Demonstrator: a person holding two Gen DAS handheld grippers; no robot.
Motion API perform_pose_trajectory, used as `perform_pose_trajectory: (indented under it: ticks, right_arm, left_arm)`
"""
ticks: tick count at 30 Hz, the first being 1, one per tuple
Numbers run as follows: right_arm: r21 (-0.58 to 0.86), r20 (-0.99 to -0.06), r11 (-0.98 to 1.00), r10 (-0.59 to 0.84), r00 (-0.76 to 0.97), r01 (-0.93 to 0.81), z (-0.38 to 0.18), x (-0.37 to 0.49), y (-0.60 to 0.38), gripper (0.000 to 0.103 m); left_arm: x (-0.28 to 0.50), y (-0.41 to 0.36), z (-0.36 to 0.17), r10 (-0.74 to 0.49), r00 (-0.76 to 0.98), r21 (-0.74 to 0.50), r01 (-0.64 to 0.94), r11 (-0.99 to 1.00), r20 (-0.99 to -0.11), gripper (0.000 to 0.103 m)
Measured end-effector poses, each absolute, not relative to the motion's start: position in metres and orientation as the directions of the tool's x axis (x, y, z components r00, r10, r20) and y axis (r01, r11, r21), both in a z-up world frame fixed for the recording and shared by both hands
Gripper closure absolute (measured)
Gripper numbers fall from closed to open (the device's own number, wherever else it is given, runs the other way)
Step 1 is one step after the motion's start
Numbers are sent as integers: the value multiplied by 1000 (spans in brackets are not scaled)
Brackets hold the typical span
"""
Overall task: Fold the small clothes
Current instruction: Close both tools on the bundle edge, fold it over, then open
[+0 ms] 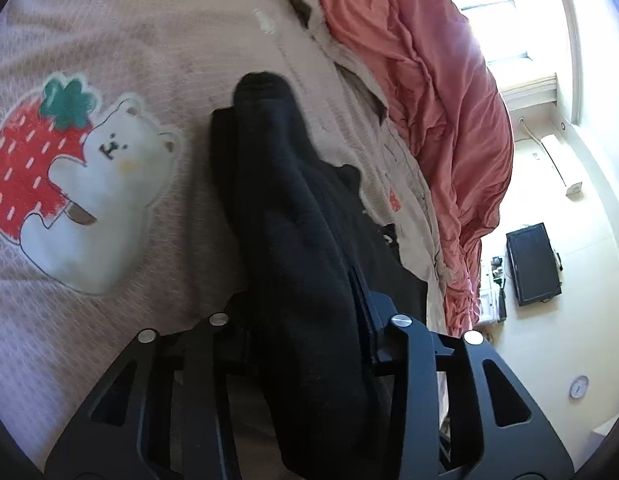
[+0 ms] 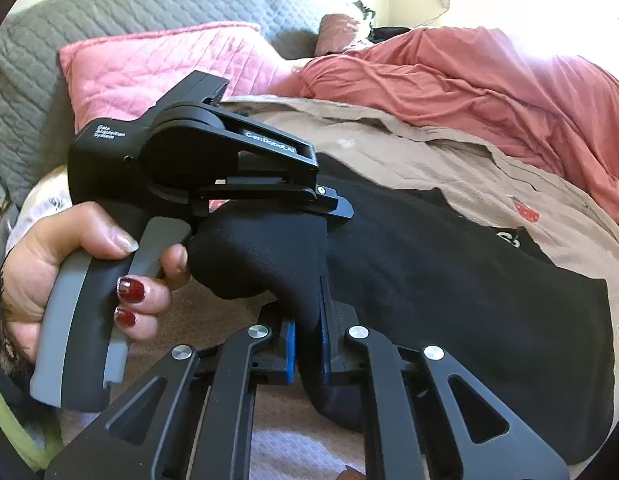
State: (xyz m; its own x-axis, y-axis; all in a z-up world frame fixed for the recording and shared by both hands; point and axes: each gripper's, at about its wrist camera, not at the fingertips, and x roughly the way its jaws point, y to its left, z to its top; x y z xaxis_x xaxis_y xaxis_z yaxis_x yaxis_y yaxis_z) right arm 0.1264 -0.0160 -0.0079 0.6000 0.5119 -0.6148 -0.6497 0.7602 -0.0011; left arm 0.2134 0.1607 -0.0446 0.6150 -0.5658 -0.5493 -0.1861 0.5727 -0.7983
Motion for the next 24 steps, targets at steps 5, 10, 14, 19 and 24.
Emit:
perform_pose_trajectory:
  ticks: [5,10,14,19,24]
  right_arm:
    - [40,-557,794,521,646,-606,11,125,-50,95]
    - [123,-509,844,506,697,-522,29,129,-103,96]
    - [185,-491,869,486,723,-459,35,129,-149,96]
    - [261,-487,885,465,739,-385,29,128,-198,96]
    - [315,-507,899,431,747,-305,15,127,-239,96]
  left_arm:
    - [217,129,1,-537,621,-756,-143,639,-571,77]
    - [226,81,39,-531,621,-722,-83,687,-576,77]
    - [234,34,59,-533,597,-685,-40,727,-600,77]
    - [244,-31,66,-545,541,-639,18,769,-640,77]
    - [257,-87,51,-552,480,-605,55,794,-681,80]
